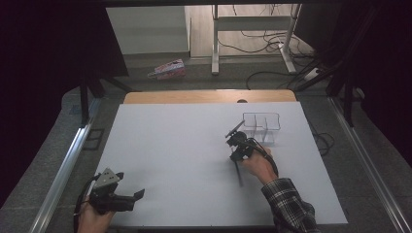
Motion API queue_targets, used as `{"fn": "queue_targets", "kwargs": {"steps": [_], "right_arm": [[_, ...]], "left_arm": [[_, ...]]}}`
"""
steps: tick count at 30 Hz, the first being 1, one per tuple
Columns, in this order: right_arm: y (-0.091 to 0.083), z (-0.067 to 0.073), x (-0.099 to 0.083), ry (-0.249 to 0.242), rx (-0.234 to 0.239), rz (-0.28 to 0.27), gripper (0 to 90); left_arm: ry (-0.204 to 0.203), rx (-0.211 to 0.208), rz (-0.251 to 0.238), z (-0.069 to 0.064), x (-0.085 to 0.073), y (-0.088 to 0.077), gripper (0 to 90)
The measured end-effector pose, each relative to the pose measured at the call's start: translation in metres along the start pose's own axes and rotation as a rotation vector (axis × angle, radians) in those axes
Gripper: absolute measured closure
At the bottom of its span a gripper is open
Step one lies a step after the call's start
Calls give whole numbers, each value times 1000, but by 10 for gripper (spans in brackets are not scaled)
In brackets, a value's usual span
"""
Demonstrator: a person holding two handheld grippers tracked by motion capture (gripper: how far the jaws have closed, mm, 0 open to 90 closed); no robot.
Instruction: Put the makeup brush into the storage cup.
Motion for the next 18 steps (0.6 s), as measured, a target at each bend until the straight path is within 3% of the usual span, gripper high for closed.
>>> {"fn": "queue_targets", "kwargs": {"steps": [1, 8, 18], "right_arm": [[0, 1, 0, -5, 13, 4, 844], [-1, 2, 0, -2, 11, 18, 856], [-13, -1, 2, 5, 23, -28, 856]], "left_arm": [[0, 0, 0, 0, 0, 0, 16], [-1, 2, -1, 0, 0, 0, 16], [-1, 4, -3, 0, 0, 0, 17]]}}
Point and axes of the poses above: each handheld gripper's, and its own axes: y roughly forward along the jaws, x roughly out of its top, z roughly to its left, the point moved 3 cm from there along y, roughly forward along the jaws, and after that the axes turned 14 degrees about -y, right-handed, at the moved point
